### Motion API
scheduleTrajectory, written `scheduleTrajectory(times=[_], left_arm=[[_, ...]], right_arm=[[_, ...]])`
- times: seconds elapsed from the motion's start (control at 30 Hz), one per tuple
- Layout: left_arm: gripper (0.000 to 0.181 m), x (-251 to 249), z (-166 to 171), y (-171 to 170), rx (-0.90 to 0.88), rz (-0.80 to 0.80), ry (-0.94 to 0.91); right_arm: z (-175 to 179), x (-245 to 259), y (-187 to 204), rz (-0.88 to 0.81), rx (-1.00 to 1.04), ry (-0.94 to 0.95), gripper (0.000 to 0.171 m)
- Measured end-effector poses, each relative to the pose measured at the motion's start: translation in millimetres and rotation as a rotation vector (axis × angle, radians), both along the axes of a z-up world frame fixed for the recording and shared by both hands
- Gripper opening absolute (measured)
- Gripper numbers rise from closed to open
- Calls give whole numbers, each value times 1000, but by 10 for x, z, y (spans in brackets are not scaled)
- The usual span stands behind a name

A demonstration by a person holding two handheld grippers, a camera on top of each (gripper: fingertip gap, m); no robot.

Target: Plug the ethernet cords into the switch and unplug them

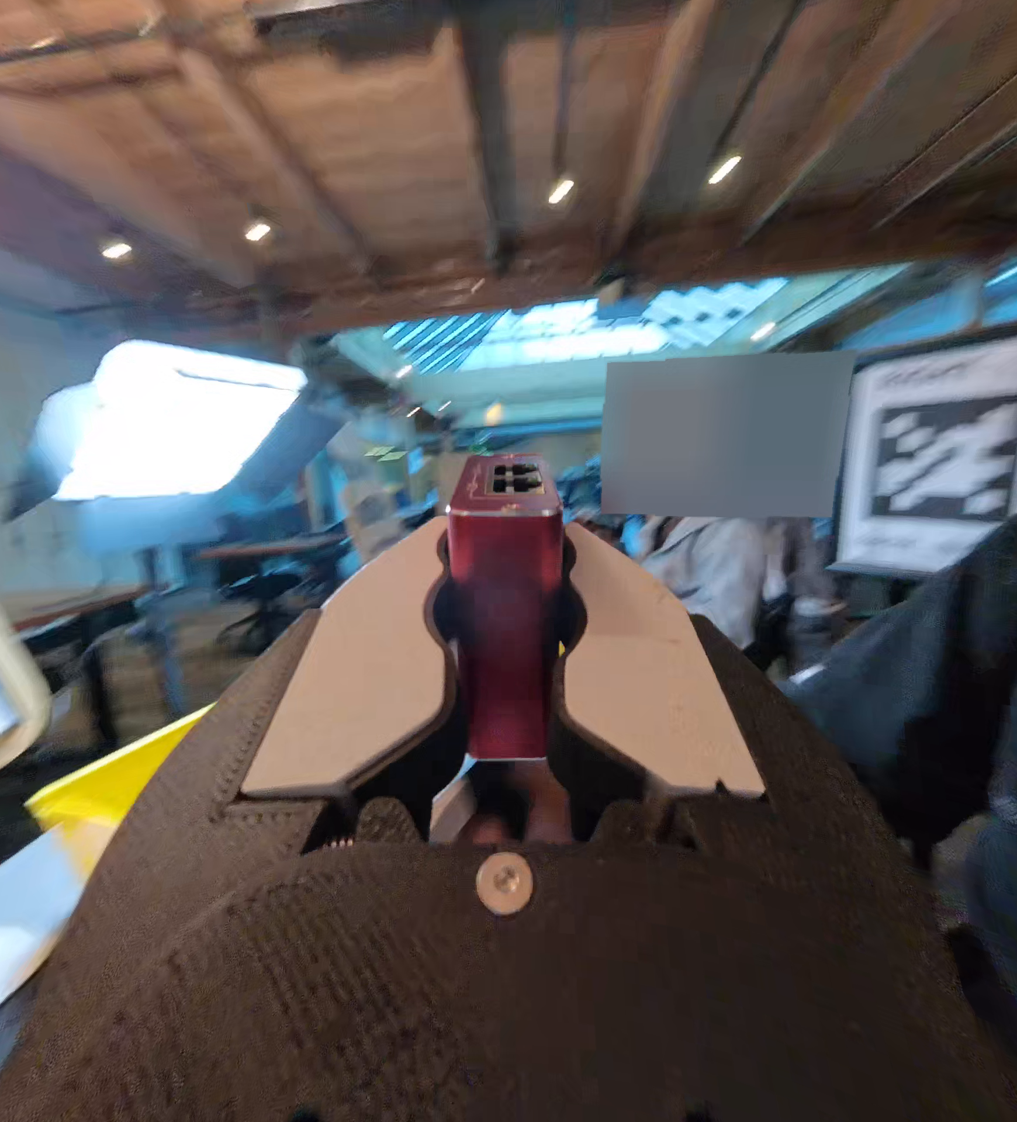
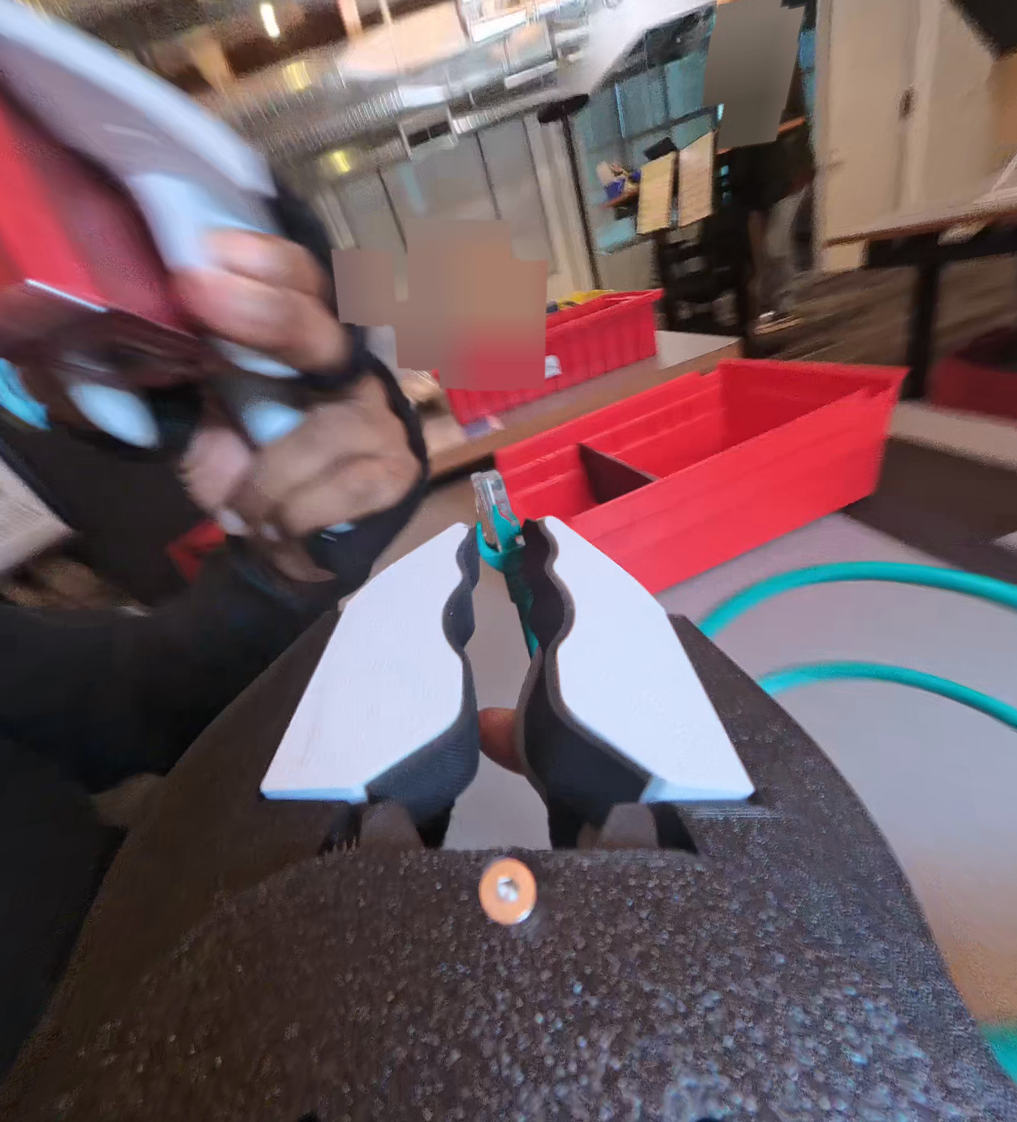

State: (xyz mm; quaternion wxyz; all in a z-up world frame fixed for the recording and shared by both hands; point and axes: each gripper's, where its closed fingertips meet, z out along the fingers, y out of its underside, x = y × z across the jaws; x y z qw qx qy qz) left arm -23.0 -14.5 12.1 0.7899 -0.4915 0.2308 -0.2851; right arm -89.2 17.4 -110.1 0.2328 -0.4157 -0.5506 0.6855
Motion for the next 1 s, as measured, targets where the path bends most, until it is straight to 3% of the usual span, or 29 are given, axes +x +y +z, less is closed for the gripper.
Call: scheduleTrajectory(times=[0.07, 0.13, 0.3, 0.5, 0.6, 0.8, 1.0], left_arm=[[30, 50, 134, -31, 16, 151, 133], [30, -52, 187, -92, 19, 236, 183], [30, -659, 179, -84, -74, 312, 38], [30, -809, 10, 31, -155, 295, -1], [29, -769, -58, 106, -167, 305, 18], [30, -702, -219, 248, -214, 306, 51], [29, -740, -266, 270, -240, 296, 23]], right_arm=[[27, 27, -36, 77, -152, 23, 13], [181, 69, -216, 90, -7, 75, 14], [493, 238, -248, 48, 204, 86, 14], [850, 507, 224, -143, 398, 126, 14], [922, 572, 675, -354, 586, 133, 14], [803, 596, 1485, -732, 889, 122, 14], [144, 350, 1800, -652, 671, -92, 14]])
